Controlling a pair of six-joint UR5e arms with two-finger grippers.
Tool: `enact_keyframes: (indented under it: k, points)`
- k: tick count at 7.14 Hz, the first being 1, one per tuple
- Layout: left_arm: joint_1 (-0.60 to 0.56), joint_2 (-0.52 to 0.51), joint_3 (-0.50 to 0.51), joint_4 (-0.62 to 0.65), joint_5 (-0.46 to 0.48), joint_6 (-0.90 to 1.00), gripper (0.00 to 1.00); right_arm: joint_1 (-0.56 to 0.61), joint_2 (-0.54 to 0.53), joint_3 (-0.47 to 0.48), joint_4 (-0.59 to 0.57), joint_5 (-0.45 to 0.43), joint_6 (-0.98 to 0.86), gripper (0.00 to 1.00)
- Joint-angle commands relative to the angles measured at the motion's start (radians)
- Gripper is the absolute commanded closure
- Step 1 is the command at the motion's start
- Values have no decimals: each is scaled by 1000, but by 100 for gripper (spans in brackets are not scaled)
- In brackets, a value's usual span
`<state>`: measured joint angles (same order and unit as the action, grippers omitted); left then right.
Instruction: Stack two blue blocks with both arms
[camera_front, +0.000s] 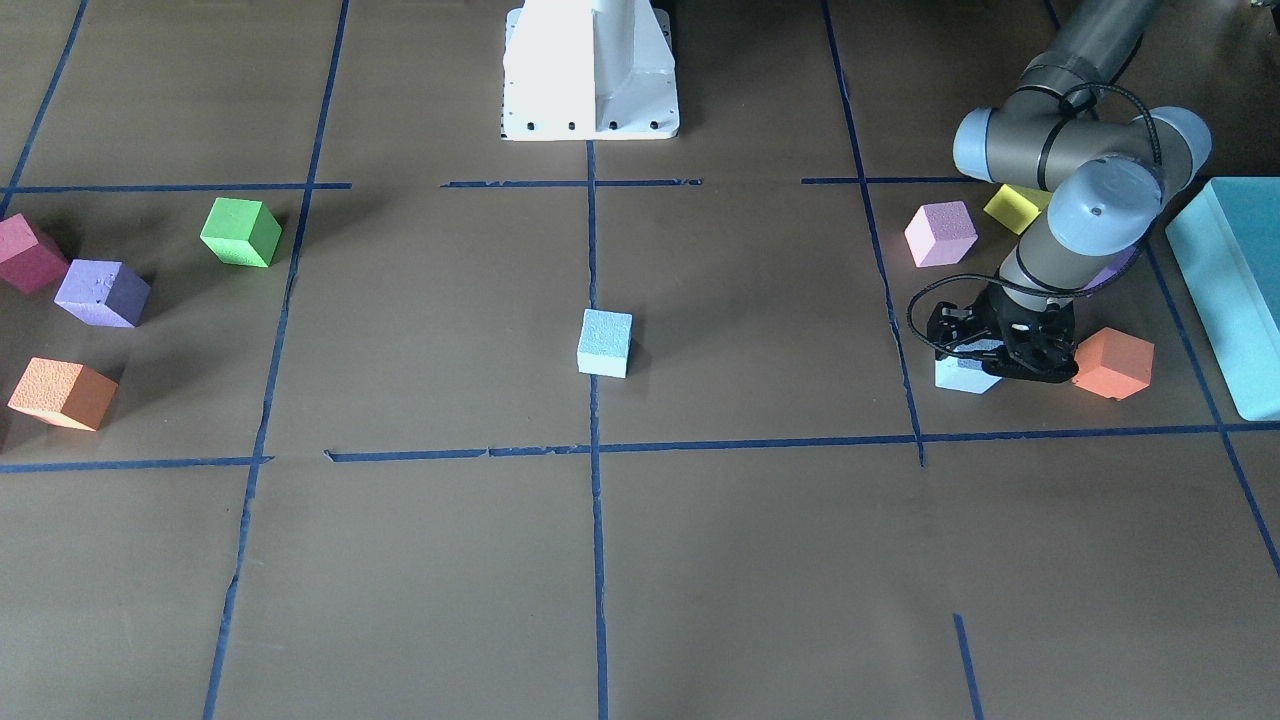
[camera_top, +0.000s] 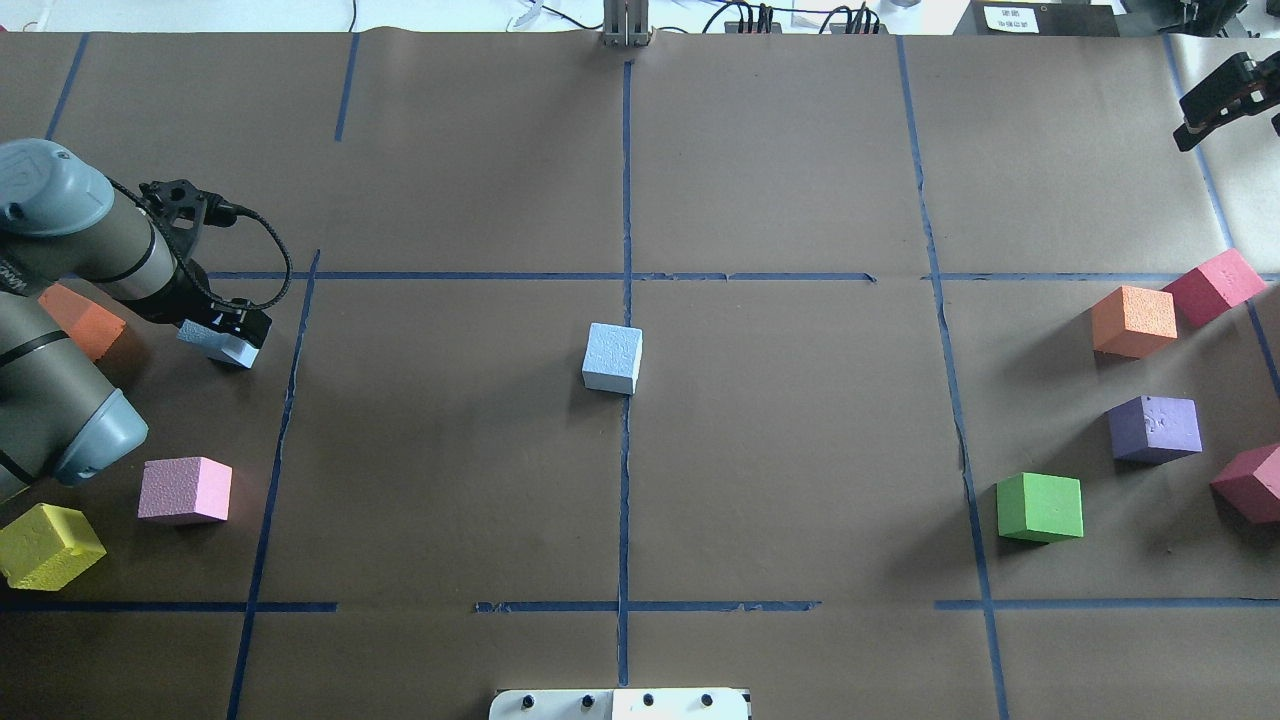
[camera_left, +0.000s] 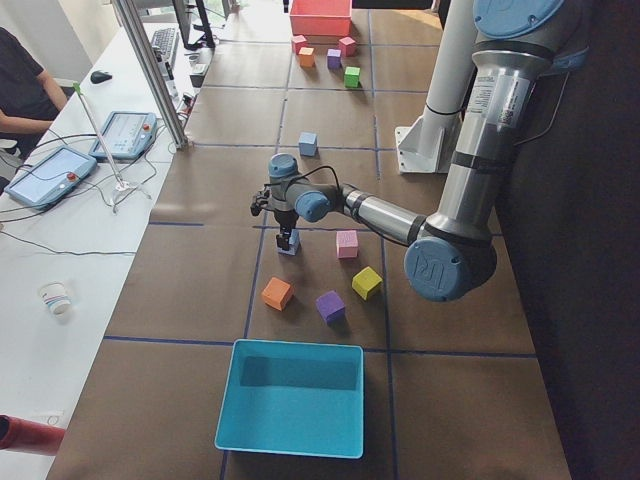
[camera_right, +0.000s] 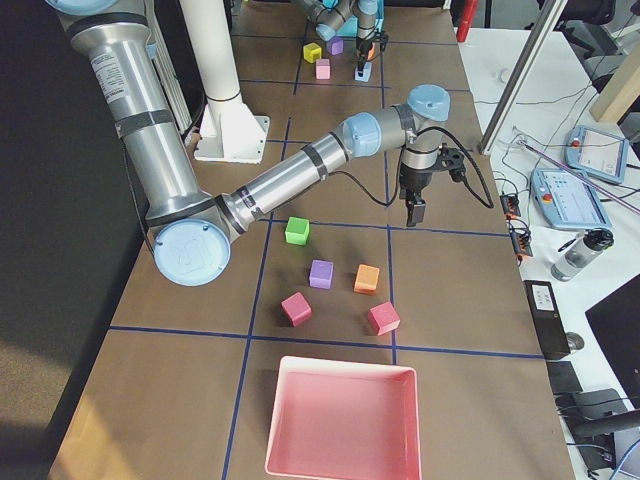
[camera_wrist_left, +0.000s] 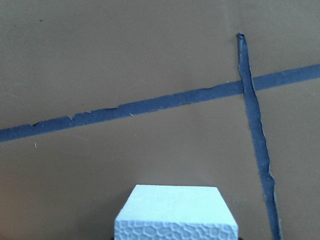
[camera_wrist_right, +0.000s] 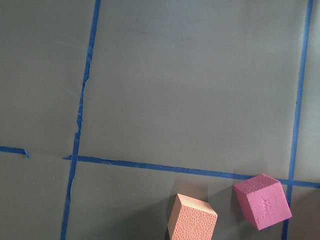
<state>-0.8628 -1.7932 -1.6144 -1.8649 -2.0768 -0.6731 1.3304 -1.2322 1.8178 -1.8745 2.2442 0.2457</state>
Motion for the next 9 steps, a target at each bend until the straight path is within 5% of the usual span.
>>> enact_keyframes:
  k: [1, 5, 7, 9]
  points:
    - [-13, 3, -51, 27, -41, 1, 97, 10, -18, -3, 0, 0, -32, 0]
    - [-32, -223, -212, 491, -51, -11, 98, 104, -159, -2, 0, 40, -205, 0]
    - [-24, -348, -220, 590, -52, -89, 98, 170, -266, -12, 14, 107, -311, 0]
    - [10, -416, -200, 589, -52, -184, 98, 190, -386, -93, 259, 124, -313, 0]
